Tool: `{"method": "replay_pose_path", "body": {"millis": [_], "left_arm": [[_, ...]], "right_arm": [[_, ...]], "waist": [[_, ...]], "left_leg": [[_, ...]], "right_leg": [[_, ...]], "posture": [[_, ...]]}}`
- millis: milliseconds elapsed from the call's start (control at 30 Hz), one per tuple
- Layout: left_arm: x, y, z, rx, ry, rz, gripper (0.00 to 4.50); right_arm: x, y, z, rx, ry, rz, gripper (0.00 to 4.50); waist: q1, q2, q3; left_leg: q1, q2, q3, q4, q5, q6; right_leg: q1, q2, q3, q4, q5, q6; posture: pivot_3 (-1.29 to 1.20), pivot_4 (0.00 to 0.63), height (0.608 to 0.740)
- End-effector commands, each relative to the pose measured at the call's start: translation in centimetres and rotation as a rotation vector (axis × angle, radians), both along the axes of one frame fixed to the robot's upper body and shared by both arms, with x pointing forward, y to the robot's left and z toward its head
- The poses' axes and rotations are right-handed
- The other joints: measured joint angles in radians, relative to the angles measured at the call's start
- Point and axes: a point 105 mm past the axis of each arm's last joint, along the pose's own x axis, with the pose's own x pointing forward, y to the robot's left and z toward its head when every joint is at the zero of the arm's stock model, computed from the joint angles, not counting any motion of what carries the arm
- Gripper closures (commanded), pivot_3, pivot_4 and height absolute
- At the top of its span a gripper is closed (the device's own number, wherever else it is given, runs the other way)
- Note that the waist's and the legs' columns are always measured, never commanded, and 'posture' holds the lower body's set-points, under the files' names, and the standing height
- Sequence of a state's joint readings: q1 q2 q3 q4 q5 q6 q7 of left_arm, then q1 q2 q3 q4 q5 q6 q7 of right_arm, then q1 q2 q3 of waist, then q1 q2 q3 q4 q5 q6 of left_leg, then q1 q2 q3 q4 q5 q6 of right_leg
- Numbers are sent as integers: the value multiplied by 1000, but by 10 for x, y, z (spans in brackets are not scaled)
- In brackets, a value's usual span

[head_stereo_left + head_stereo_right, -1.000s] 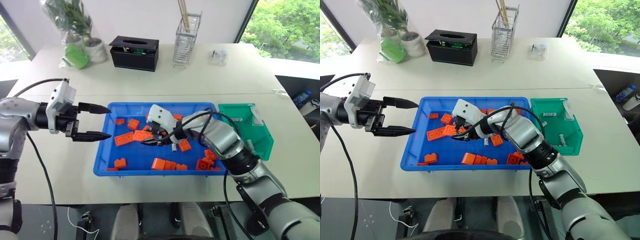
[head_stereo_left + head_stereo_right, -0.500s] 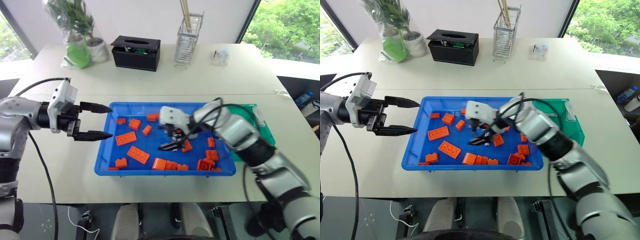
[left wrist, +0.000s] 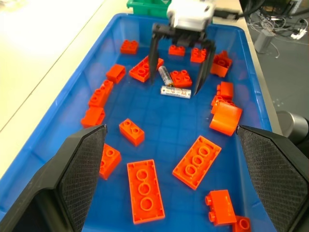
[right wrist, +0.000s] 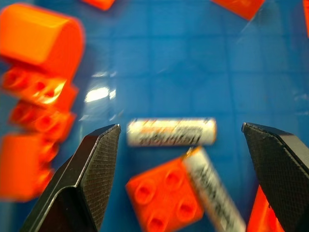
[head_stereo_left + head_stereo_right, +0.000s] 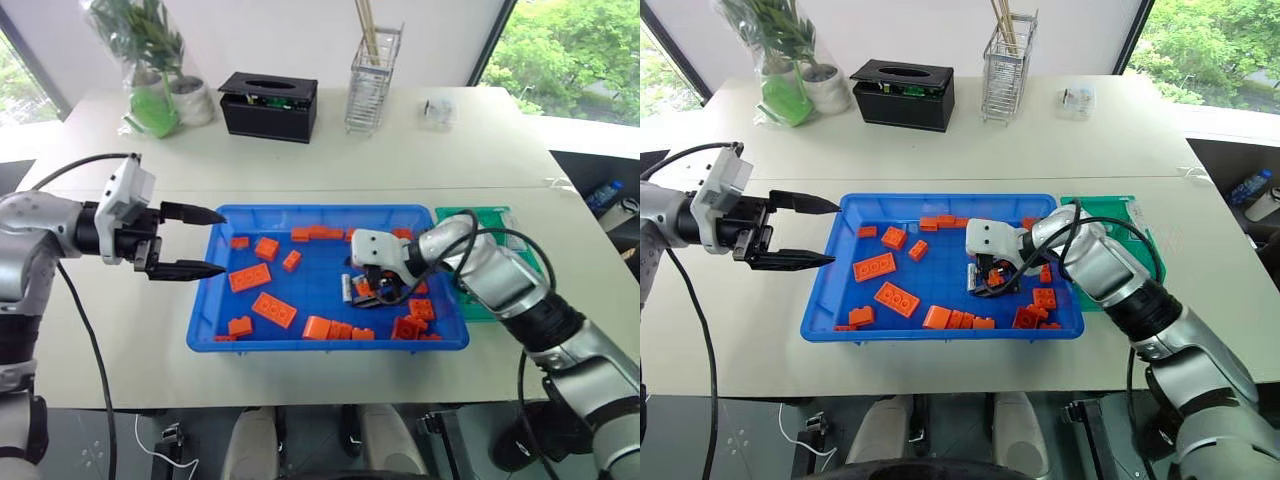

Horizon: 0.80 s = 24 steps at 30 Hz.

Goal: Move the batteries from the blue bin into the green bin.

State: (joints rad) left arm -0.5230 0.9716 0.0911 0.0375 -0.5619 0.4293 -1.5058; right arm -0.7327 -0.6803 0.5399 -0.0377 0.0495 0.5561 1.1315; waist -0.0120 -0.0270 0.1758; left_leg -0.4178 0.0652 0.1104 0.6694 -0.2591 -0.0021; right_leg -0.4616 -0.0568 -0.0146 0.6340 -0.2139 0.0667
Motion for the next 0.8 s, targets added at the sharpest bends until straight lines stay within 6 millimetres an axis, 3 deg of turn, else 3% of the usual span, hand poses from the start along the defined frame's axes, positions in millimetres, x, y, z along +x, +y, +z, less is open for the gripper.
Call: {"method": "replay_pose_path", "body": {"millis": [33,133,233,300,333,433,533,667,733,800], "left_arm": [[-1,-2,7,6,-23,-21,0],[-2,-3,7,7,-24,-25,0],[-1,-2,8,9,-25,-27,0],[-1,-3,8,10,-26,-31,0],[-1,-3,8,11,-26,-32,0],[0,-4,8,11,-27,-36,0],[2,-5,7,10,-26,-39,0],[3,-6,6,7,-22,-46,0],[3,-6,6,7,-20,-48,0],[4,-6,5,7,-16,-51,0]], "right_arm": [[1,-5,0,2,-14,-6,352],[-5,-7,-8,-4,16,4,352],[-9,-6,-9,9,25,8,1114],[-10,-3,-3,55,37,-12,2097],[-10,-2,0,71,41,-20,2264],[-7,-6,24,170,64,-87,2259],[0,-24,47,235,40,-180,2259],[10,-91,91,319,-43,-433,2259],[10,-107,99,335,-55,-493,2259],[5,-141,107,302,-98,-590,2259]], "waist": [[1,0,0],[0,0,0],[0,0,0],[0,0,0],[0,0,0],[0,0,0],[2,0,0],[7,0,0],[7,0,0],[3,0,0]], "left_leg": [[0,0,0,0,0,0],[0,0,0,0,0,0],[1,0,0,0,0,0],[1,0,0,0,0,0],[1,0,0,0,0,0],[1,0,0,0,0,0],[1,0,0,0,0,0],[0,-1,0,0,0,0],[0,-1,0,0,0,0],[1,-1,0,0,0,0]], "right_leg": [[0,0,0,0,0,0],[0,0,0,0,0,0],[1,0,0,0,0,0],[2,0,0,0,0,0],[2,0,0,0,0,0],[2,0,0,0,0,0],[1,0,0,0,0,0],[1,-1,0,0,0,0],[1,-1,0,-1,0,0],[1,-1,0,-1,0,0]], "posture": [[0,150,736],[0,150,736],[0,150,736],[0,150,736],[0,150,736],[0,150,736],[0,150,736],[0,150,736],[0,150,736],[0,150,736]]}}
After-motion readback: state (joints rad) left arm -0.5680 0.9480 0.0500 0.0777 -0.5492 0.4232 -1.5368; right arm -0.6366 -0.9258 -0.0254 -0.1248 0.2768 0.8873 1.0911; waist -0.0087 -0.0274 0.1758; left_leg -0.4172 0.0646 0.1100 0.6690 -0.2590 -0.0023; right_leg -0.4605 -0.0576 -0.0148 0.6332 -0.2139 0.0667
